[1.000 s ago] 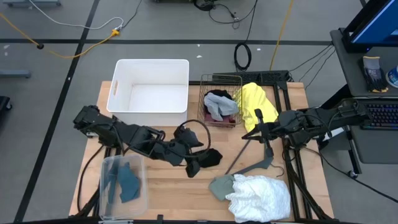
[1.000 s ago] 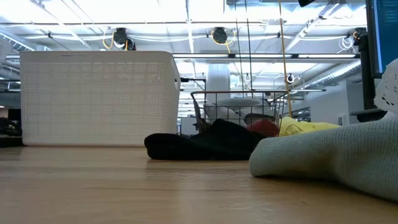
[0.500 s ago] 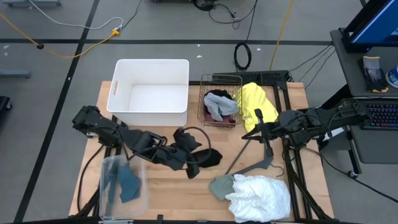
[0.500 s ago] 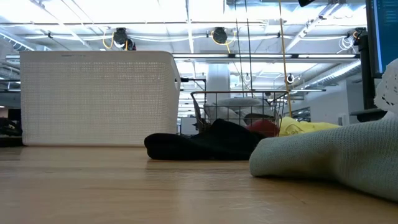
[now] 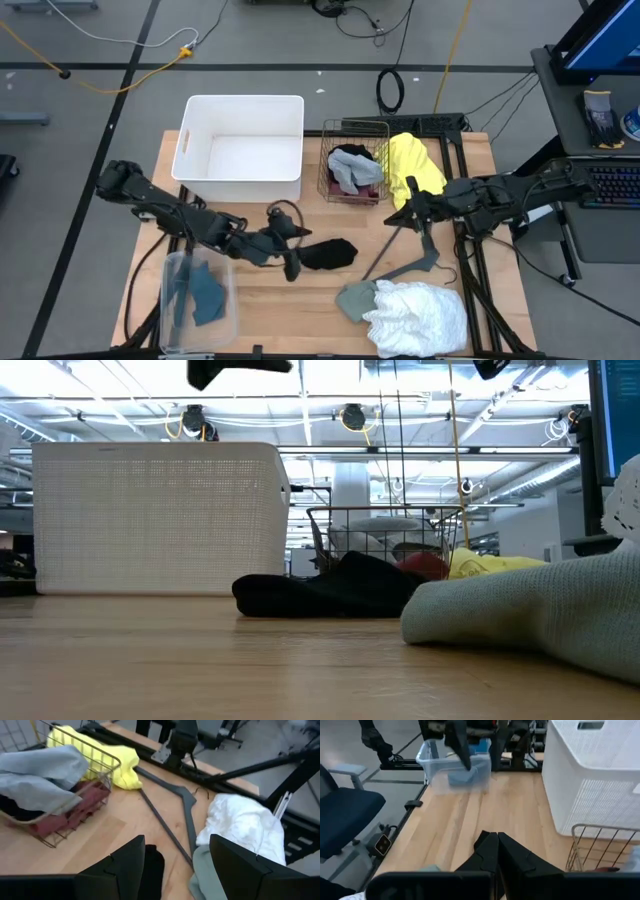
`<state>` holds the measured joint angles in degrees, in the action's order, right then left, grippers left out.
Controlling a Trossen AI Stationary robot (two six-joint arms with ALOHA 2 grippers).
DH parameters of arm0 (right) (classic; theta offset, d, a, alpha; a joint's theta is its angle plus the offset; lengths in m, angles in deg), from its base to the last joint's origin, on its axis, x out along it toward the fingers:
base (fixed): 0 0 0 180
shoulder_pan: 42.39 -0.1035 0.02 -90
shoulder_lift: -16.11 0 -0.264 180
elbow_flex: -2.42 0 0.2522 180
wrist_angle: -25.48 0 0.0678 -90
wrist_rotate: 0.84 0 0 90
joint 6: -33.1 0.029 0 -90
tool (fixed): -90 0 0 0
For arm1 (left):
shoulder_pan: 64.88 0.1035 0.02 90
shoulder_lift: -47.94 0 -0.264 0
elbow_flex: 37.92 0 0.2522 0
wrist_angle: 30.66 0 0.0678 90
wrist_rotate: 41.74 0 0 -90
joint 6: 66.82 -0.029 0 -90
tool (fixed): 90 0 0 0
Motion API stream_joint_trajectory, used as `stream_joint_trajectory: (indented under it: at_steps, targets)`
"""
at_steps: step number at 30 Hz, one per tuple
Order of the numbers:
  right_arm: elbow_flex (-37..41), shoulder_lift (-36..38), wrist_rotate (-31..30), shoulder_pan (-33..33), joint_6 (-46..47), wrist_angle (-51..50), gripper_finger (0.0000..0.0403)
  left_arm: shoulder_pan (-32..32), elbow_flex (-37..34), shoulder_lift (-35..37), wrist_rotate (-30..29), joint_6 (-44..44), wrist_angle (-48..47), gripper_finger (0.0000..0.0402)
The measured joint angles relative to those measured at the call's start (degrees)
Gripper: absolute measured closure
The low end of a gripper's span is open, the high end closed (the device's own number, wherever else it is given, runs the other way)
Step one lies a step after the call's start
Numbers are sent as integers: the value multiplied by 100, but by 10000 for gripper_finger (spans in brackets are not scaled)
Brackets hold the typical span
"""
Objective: Pick & Place Cloths
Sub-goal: Put the black sock into the transparent bin
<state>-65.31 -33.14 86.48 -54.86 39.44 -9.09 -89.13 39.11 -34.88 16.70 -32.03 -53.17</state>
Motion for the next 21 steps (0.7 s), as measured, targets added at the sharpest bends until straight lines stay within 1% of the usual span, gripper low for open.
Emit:
stream_joint_trajectory:
  at_steps: [5,11,15,21]
  targets:
    - [0,-419,86,0,-15,95,399,-33,-758,519,0,85,213,174]
    - [0,-1101,576,-2,-284,954,399,-26,-1419,1123,-17,164,369,174]
    - [0,-1481,581,10,-329,1395,399,-45,-1702,1484,-4,109,387,174]
    - [0,-1923,580,13,-517,1410,399,-103,-2153,1951,-45,138,530,174]
